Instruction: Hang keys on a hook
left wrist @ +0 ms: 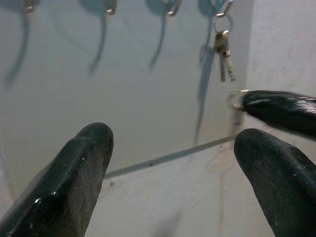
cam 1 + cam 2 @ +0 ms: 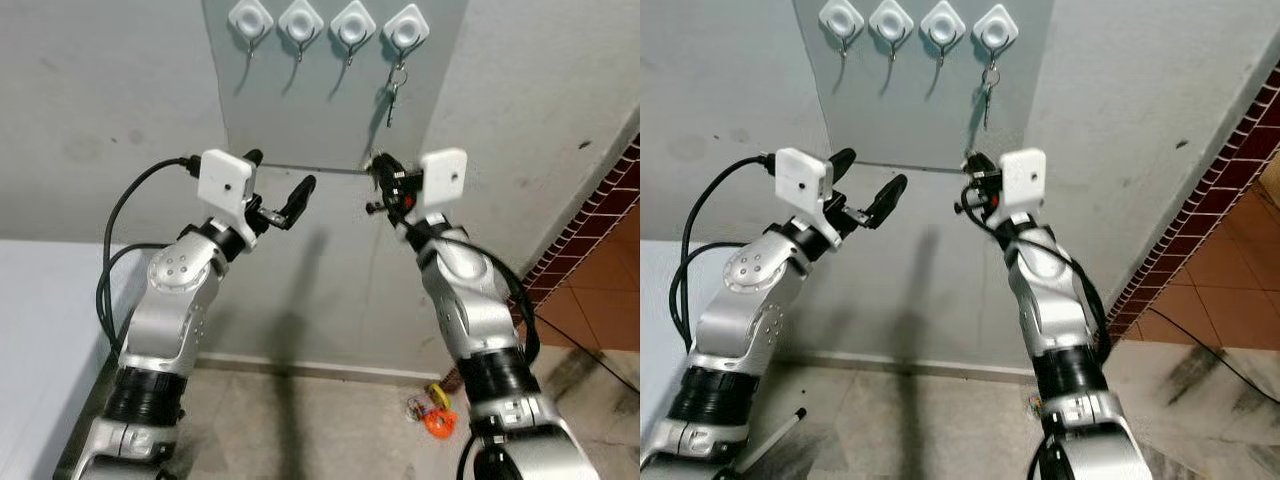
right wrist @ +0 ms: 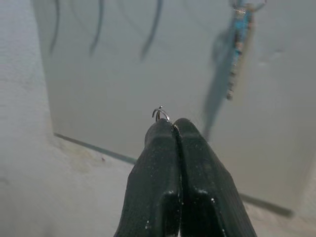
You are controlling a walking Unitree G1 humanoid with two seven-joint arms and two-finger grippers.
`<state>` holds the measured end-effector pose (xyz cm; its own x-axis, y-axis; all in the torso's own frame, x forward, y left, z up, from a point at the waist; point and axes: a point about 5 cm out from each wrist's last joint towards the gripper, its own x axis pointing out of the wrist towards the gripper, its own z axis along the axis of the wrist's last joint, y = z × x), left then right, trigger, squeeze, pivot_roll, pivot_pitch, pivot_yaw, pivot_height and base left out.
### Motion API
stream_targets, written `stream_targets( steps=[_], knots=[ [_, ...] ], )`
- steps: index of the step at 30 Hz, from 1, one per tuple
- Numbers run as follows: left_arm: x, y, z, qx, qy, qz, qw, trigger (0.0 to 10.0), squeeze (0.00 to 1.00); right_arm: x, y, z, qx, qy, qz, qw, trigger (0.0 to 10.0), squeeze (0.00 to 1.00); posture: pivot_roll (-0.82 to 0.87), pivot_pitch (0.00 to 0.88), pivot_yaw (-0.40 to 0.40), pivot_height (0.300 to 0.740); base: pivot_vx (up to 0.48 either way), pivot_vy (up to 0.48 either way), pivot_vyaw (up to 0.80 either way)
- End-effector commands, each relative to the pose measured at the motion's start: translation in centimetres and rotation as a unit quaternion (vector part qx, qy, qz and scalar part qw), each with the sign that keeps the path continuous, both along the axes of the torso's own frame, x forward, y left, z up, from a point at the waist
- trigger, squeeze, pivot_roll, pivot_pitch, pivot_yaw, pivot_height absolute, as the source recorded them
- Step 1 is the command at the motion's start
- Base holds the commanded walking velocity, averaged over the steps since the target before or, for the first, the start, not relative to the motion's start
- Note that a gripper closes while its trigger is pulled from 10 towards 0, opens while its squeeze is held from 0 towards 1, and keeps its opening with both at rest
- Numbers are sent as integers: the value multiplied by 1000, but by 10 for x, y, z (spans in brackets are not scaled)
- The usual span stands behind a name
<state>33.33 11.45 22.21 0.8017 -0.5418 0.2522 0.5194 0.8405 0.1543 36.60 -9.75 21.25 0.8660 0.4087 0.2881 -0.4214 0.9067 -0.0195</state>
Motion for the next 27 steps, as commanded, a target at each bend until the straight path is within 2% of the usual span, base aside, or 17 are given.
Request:
stream_targets(
  steps=[1,8,15,27],
  knots=[
    [2,-7,5,6,-5,-17,1000,10000,0,5,0,12,14,-14,14,1000,10000,0,43,116,-26,740,0,0,0],
    [5,-11,13,10,-15,-31,999,10000,0,12,10,31,27,-35,60,997,10000,0,43,130,-32,740,0,0,0],
    [7,-10,26,9,-30,-36,999,10000,0,8,17,53,65,-72,123,988,10000,0,44,137,-29,740,0,0,0],
    [10,-9,35,8,-41,-39,998,10000,0,13,17,76,113,-95,133,980,10000,0,53,129,-22,740,0,0,0]
  ],
)
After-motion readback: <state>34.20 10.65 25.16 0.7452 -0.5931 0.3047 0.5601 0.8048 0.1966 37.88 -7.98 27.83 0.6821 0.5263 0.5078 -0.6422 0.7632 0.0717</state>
